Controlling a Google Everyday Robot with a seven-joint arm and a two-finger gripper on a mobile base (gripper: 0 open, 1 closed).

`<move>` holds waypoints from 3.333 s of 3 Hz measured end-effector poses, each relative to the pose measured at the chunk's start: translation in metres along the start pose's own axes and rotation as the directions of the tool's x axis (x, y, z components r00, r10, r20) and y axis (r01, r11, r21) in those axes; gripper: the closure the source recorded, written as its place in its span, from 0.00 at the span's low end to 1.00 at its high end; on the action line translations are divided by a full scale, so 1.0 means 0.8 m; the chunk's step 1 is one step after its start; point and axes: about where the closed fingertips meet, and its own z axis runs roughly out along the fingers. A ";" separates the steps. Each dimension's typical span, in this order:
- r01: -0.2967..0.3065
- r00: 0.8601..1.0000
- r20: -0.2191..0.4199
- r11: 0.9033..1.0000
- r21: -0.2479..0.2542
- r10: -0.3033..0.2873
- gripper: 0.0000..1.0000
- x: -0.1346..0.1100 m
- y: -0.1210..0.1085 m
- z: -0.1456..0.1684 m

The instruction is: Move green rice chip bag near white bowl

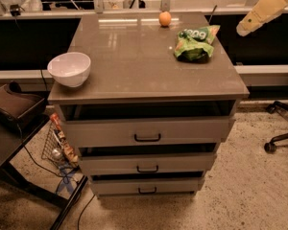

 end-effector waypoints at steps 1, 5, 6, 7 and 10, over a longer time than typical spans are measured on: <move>-0.091 0.995 0.038 0.995 -0.037 0.092 0.00 -0.022 -0.001 0.029; -0.573 0.817 0.053 0.818 -0.039 0.575 0.00 -0.107 -0.036 0.203; -0.583 0.807 0.063 0.810 -0.069 0.587 0.00 -0.124 -0.023 0.224; -0.569 0.811 0.087 0.815 -0.113 0.578 0.00 -0.157 -0.001 0.250; -0.457 0.883 0.142 0.888 0.052 0.447 0.13 -0.210 0.031 0.358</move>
Offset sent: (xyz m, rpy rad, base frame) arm 0.1594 0.0198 -0.0527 0.3598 -0.0442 -0.5406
